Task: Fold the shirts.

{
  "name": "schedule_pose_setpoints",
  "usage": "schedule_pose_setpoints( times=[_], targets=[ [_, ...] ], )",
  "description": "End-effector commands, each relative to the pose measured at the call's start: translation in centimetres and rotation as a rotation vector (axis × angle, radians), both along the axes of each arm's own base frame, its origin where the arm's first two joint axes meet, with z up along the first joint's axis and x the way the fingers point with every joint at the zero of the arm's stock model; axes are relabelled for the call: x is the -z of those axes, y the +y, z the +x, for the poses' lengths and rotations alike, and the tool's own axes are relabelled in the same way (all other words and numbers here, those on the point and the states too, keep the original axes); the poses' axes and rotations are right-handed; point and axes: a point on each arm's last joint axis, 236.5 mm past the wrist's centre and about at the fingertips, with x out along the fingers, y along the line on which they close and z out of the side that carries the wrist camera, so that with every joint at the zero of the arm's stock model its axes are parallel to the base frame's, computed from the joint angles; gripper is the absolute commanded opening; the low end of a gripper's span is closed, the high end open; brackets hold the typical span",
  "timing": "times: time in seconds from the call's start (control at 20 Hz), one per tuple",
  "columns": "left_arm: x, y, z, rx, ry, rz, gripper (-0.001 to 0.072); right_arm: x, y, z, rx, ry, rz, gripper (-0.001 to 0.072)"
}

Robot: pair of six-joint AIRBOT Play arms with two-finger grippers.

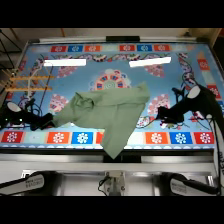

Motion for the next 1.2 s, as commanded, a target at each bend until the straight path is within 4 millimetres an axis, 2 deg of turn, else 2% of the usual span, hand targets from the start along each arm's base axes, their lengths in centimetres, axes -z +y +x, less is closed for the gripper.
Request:
schedule_pose_setpoints(
  times=[0.0,0.1,0.25,0.35,0.45,0.6,0.7,0.75,0.8,0.85,0.95,1.0,1.05,1.1,1.15],
  targets=[
    [-1.9,-0.3,0.6,0.071,-0.054,-0.001,0.0033,2.6,4.5,-0.6,0.039,-0.03,0.146,0.0643],
    [-3.6,-0.2,1.1,0.072,-0.106,0.016,0.0032,4.5,6.7,-1.3,0.003,-0.056,0.119,0.0642],
    [-5.7,-0.2,1.1,0.078,-0.159,0.032,0.0033,5.4,9.9,-0.9,-0.014,-0.108,0.096,0.0635],
    [-6.4,-0.3,1.0,0.081,-0.176,0.036,0.0032,5.3,11.8,0.3,0.034,-0.147,0.13,0.0555],
    [-6.9,-0.4,1.0,0.085,-0.182,0.037,0.0032,5.3,13.8,0.7,0.074,-0.146,0.193,0.0555],
    [-7.4,-0.3,1.2,0.085,-0.195,0.04,0.0033,6.1,15.6,-0.4,0.056,-0.101,0.22,0.0545],
    [-8.3,-0.4,1.5,0.095,-0.201,0.036,0.0032,5.7,16.3,-0.6,0.053,-0.098,0.237,0.0116],
    [-9.3,-0.6,1.8,0.102,-0.212,0.028,0.0032,4.8,16.5,-0.2,0.048,-0.122,0.252,0.0065],
    [-11.0,-0.7,2.6,0.108,-0.246,0.022,0.0032,3.3,16.5,0.5,0.006,-0.177,0.261,0.0065],
    [-13.4,-0.8,4.0,0.105,-0.314,0.021,0.0032,0.9,16.4,1.6,-0.045,-0.255,0.273,0.0064],
    [-21.6,-1.2,7.3,0.089,-0.55,0.029,0.0032,-6.0,15.2,4.1,-0.124,-0.434,0.278,0.0064],
    [-27.6,-1.5,8.6,0.08,-0.712,0.042,0.0032,-10.9,13.9,5.4,-0.156,-0.556,0.264,0.0064],
    [-34.6,-1.7,9.2,0.066,-0.895,0.066,0.0032,-16.8,12.1,6.5,-0.175,-0.699,0.234,0.0064],
    [-41.6,-1.8,8.8,0.038,-1.073,0.095,0.0032,-22.7,10.0,7.0,-0.17,-0.843,0.191,0.0064],
    [-48.7,-1.8,7.3,-0.003,-1.253,0.132,0.0032,-29.6,7.5,6.8,-0.148,-1.017,0.128,0.0064]
  ],
)
